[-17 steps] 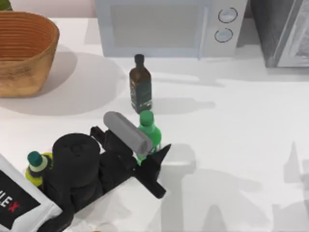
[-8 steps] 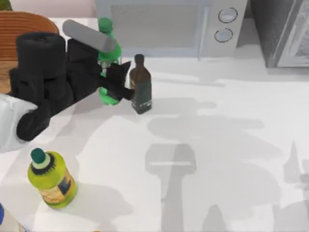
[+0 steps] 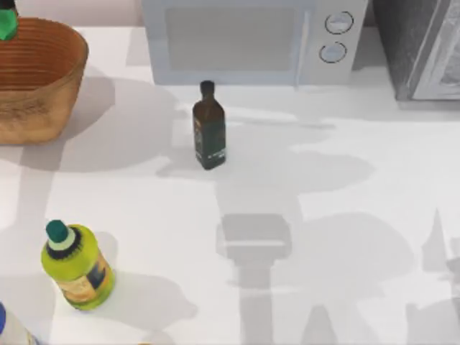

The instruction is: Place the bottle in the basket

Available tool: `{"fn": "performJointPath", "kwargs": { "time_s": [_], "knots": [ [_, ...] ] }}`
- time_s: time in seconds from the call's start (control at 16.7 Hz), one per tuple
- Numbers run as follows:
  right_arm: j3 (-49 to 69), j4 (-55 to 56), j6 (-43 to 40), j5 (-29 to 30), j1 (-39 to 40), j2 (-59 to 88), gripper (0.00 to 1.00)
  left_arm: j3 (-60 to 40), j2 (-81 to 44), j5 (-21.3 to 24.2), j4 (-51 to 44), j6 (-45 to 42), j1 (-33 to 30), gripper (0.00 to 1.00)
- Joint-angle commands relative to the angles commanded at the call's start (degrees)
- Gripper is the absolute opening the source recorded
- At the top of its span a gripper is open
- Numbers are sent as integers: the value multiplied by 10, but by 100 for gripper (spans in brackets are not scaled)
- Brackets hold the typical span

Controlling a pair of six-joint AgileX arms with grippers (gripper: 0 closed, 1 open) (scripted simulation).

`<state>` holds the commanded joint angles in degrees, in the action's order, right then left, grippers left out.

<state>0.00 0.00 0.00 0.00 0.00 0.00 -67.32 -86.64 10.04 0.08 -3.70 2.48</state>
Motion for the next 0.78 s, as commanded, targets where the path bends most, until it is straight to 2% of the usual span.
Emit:
{"fn": "performJointPath", "kwargs": {
  "time_s": [0.24,0.54,0.78],
  "knots": [
    [0,0,0,0,0,0,100,-51,3,-8,-34,-1,57,0],
    [0,0,0,0,0,0,100,-51,-1,-9,-32,-2,57,0],
    [0,0,0,0,0,0,100,-53,-40,-12,5,-1,54,0]
  ]
}}
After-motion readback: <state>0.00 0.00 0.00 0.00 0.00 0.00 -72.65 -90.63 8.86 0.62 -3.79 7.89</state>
